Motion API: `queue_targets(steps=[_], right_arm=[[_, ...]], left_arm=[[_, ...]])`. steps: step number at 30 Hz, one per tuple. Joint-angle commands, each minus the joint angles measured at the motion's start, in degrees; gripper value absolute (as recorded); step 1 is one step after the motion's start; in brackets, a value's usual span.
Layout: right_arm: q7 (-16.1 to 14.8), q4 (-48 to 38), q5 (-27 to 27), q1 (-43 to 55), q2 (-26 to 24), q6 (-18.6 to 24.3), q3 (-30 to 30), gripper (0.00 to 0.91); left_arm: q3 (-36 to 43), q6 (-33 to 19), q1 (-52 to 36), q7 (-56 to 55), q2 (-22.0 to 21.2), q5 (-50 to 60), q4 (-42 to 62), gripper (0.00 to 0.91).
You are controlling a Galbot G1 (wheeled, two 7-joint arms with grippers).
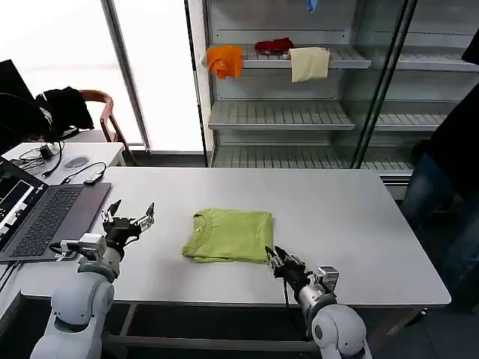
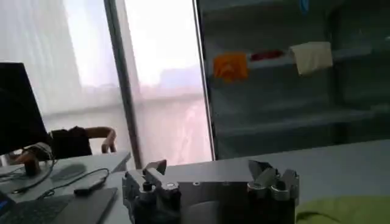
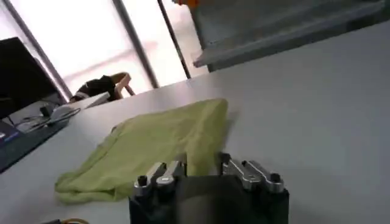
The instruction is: Fold and organize the clothes.
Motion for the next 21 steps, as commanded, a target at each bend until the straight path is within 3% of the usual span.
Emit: queue_targets(steps=[1,11,21], right_arm=[[0.5,-3.8,-4.4,1.0,1.7,-0.1,-1.4,0.0],[-0.6,-4.1,-6.0,1.0,2.6,-0.1,-2.2,0.0],[2.0,-3.0,-5.0,1.7,2.5,-0.1,-0.1,0.0]], left_arm=[[-0.2,-0.3,0.2,0.0,-0.1,0.2,0.5,0.907],[-1.2,-0.9,1.0,0.0,0.4,-0.3,0.7,0.907],[-1.2,-1.3,2.2,0.0,-0.3,-0.2,0.2,0.907]])
